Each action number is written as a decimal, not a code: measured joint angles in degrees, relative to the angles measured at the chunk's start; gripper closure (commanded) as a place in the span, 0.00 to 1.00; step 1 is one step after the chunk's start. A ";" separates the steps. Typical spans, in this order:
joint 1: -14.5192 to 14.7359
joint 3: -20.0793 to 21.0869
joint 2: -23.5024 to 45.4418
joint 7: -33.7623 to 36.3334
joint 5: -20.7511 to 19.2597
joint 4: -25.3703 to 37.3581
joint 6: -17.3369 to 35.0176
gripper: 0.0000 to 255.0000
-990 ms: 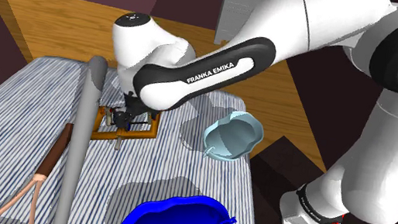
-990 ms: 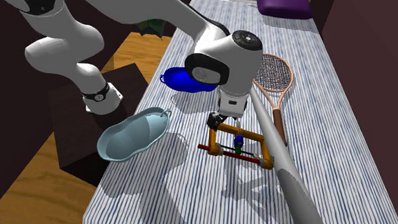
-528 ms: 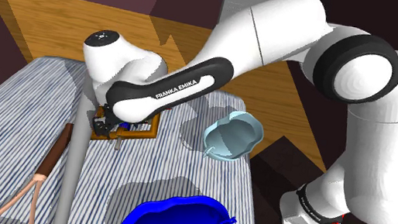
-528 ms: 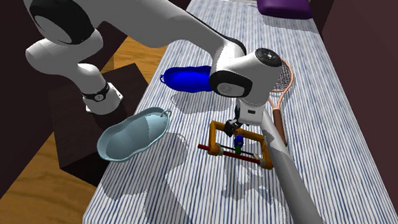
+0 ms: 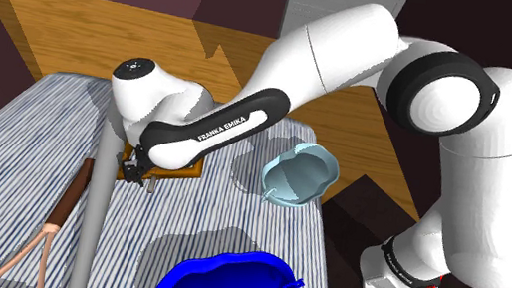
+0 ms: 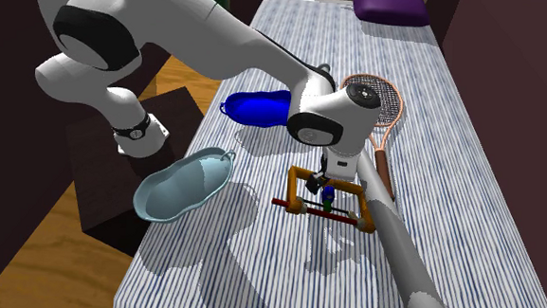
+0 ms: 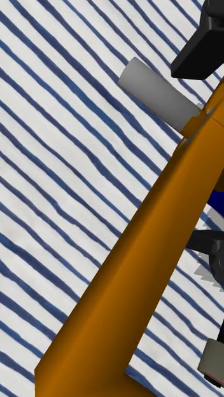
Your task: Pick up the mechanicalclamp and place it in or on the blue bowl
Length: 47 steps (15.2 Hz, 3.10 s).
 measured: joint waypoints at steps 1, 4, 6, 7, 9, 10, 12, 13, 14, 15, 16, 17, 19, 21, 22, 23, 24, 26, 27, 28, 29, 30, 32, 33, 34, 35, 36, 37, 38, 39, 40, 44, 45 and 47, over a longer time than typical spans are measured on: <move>0.01 -0.01 0.04 0.02 -0.02 -0.01 0.06 0.00; 0.03 -0.02 0.06 0.05 -0.04 -0.03 0.10 0.00; 0.03 -0.02 0.06 0.04 -0.04 -0.03 0.10 1.00; 0.02 -0.03 0.08 0.05 -0.03 -0.06 0.07 1.00; 0.02 -0.03 0.05 0.06 -0.03 -0.08 0.06 1.00; 0.02 -0.03 0.03 0.06 -0.03 -0.10 0.07 1.00; 0.02 -0.04 0.04 0.06 -0.03 -0.10 0.06 1.00; 0.01 -0.04 0.03 0.06 -0.03 -0.12 0.06 1.00; 0.01 -0.04 0.02 0.07 -0.03 -0.13 0.07 1.00; 0.01 -0.04 0.04 0.06 -0.03 -0.10 0.03 1.00; -0.02 0.02 -0.10 -0.01 0.07 -0.03 -0.25 1.00; -0.03 0.08 -0.23 -0.08 0.18 0.18 -0.71 1.00; -0.22 0.32 -1.13 -0.16 0.51 -0.15 -1.38 1.00; -0.35 0.59 -1.77 -0.55 0.91 0.57 -2.75 1.00; -0.44 0.73 -2.28 -0.61 1.09 0.55 -3.17 1.00; -0.48 0.87 -2.60 -0.82 1.31 1.05 -3.99 1.00; -0.62 1.00 -3.06 -0.99 1.49 1.14 -4.37 1.00; -0.77 1.31 -4.13 -1.14 1.89 1.30 -5.33 1.00; -0.78 1.39 -4.40 -1.17 2.01 1.44 -5.73 1.00; -0.96 1.53 -4.96 -1.37 2.25 1.48 -6.30 1.00; -0.95 1.63 -5.23 -1.44 2.40 1.89 -6.95 1.00; -0.88 1.73 -5.43 -1.46 2.53 2.34 -7.58 1.00; -0.93 1.87 -5.85 -1.66 2.78 2.98 -8.58 1.00; -1.07 2.02 -6.42 -1.81 3.01 2.98 -9.10 1.00; -1.21 2.09 -6.77 -2.06 3.20 3.31 -9.78 1.00; -1.24 2.19 -7.14 -2.13 3.37 3.61 -10.44 1.00; -1.23 2.28 -7.40 -2.17 3.51 3.94 -11.03 1.00; -1.27 2.39 -7.77 -2.28 3.68 4.23 -11.60 1.00; -1.31 2.46 -8.00 -2.46 3.83 4.76 -12.31 1.00; -1.23 2.48 -7.94 -2.55 3.88 5.58 -13.06 1.00; -1.11 2.55 -8.02 -2.57 3.96 6.26 -13.80 1.00; -1.17 2.81 -8.93 -2.99 4.46 7.97 -16.31 1.00; -1.05 2.88 -9.03 -2.98 4.53 8.63 -17.04 1.00; -1.14 3.05 -9.78 -3.19 4.86 9.27 -18.37 1.00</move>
